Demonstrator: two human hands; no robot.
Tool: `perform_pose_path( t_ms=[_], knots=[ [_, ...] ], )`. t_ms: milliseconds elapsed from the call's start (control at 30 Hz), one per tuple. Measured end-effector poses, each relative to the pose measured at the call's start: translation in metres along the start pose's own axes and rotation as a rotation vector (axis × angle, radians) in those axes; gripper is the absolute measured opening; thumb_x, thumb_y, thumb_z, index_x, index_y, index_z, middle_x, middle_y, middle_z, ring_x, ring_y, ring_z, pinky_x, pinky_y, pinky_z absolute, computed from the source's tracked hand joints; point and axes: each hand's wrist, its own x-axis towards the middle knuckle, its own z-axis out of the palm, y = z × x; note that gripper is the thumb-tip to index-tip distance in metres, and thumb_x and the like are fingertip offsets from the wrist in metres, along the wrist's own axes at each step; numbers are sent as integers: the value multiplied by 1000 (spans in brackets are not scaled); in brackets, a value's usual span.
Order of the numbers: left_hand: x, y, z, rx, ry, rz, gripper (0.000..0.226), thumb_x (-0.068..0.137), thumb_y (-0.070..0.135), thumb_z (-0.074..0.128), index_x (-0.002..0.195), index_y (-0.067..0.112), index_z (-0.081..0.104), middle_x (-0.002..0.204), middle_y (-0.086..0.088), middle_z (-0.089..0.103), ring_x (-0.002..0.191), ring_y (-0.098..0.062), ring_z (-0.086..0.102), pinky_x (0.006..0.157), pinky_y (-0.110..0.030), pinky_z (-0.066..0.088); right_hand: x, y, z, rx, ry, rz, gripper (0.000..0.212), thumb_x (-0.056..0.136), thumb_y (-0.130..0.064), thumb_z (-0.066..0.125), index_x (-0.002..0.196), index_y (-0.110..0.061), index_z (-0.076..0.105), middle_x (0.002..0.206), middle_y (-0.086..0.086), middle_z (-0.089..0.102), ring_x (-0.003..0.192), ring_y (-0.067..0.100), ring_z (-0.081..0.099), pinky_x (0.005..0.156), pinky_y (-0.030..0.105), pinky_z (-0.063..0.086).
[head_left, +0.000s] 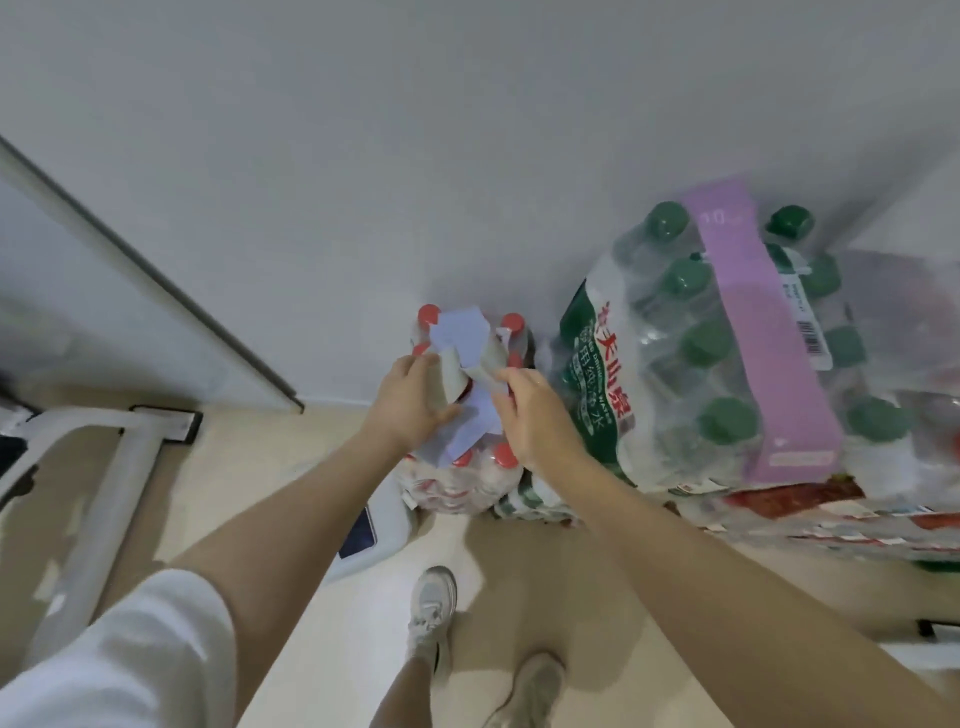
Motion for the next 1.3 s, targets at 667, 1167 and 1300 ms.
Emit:
perform_pose_path(
  t_ms=[667, 1167, 1300],
  knots=[
    [22, 15, -65, -464, 163, 265, 30, 80, 18, 69, 99, 32, 50, 108, 6, 48, 98, -3, 48, 83, -6, 36, 40, -33, -43, 672, 366, 211, 14, 93, -16, 51, 80, -22, 49, 75, -4, 52, 67, 9, 46, 61, 20, 40],
    [-33, 81, -60, -573, -37, 215, 14, 82, 29, 65, 87, 28, 52, 89, 7, 61, 74, -9, 60, 59, -12, 44, 1, -81, -83, 1016, 172, 369, 11, 92, -9, 52, 100, -4, 58, 96, 13, 66, 80, 19, 65, 59, 22, 56],
    [-39, 87, -69, -638, -11, 282, 22, 81, 22, 67, 100, 25, 58, 88, 11, 62, 77, -7, 61, 65, -14, 46, -4, -82, -90, 980, 185, 331, 8, 91, -14, 55, 91, -8, 61, 82, 8, 66, 71, 17, 63, 60, 23, 54]
  ],
)
